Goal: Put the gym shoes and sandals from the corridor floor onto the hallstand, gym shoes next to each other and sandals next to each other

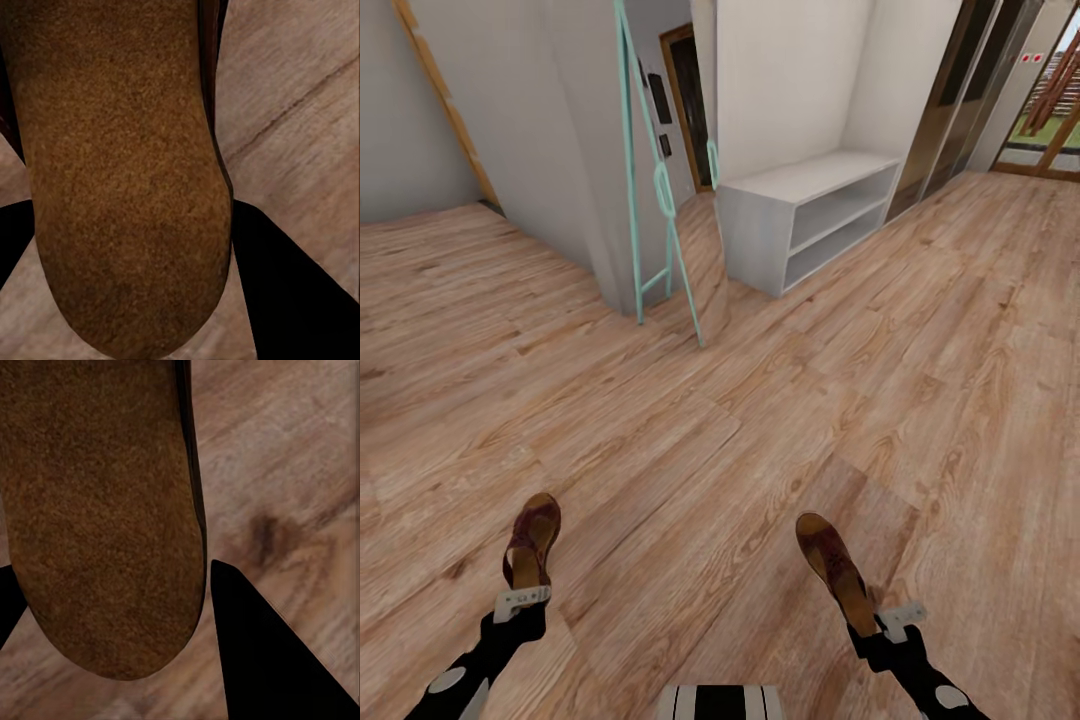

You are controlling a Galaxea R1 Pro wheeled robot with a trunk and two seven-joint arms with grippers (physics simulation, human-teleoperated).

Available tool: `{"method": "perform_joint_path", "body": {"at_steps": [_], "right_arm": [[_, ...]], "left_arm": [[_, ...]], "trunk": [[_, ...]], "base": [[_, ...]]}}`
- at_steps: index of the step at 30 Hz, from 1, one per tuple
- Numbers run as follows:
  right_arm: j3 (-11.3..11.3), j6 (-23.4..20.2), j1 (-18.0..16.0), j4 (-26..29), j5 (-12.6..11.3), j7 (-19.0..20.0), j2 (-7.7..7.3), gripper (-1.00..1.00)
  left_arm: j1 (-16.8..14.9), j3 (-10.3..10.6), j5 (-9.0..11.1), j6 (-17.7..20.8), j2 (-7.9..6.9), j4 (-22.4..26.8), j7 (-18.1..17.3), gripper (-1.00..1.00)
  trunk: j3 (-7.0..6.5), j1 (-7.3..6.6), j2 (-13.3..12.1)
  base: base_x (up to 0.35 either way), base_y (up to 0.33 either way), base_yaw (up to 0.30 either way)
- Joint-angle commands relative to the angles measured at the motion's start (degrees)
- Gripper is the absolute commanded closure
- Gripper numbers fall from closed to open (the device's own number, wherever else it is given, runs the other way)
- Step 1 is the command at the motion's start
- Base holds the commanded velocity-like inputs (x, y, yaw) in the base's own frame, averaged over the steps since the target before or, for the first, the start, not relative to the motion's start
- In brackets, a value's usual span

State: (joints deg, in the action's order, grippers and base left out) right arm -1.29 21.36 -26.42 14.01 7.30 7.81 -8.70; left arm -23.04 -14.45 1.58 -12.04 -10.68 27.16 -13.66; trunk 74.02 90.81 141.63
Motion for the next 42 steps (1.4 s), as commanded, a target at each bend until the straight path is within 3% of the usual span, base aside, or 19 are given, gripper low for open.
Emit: {"method": "perform_joint_path", "body": {"at_steps": [1, 8, 13, 21, 34, 42], "right_arm": [[-0.2, 0.8, 0.1, -0.6, 0.2, 0.1, -0.01, 1.0], [-1.7, 9.3, 0.7, -6.5, -1.5, -1.6, 0.0, 1.0], [-2.5, 12.8, 0.7, -10.2, -3.7, -4.9, 0.34, 1.0], [-2.7, 13.8, 1.4, -11.6, -4.6, -6.2, 1.1, 1.0], [-2.7, 14.0, 2.6, -11.7, -4.7, -6.4, 1.48, 1.0], [-2.7, 14.0, 2.7, -11.7, -4.5, -6.3, 1.49, 1.0]], "left_arm": [[0.3, -0.6, 0.1, -1.3, 0.05, -1.0, -0.3, 1.0], [3.4, -2.1, 0.5, -10.0, 0.08, -7.3, 2.3, 1.0], [5.5, -3.0, 1.1, -12.5, 0.19, -8.2, 4.4, 1.0], [7.4, -3.3, 1.2, -14.5, 0.65, -8.6, 5.4, 1.0], [7.6, -3.0, 0.9, -16.0, 1.21, -9.7, 5.4, 1.0], [7.6, -3.0, 1.2, -16.0, 1.27, -9.8, 5.5, 1.0]], "trunk": [[-0.25, -0.24, -0.4], [-2.13, -1.77, -3.2], [-3.48, -2.87, -5.2], [-5.64, -4.63, -8.4], [-6.81, -4.63, -8.4], [-7.53, -4.63, -8.4]], "base": [[0.0, 0.0, 0.0], [0.0, 0.0, 0.0], [0.0, 0.0, 0.0], [0.0, 0.0, 0.0], [0.0, 0.015, 0.0], [0.0, 0.247, 0.0]]}}
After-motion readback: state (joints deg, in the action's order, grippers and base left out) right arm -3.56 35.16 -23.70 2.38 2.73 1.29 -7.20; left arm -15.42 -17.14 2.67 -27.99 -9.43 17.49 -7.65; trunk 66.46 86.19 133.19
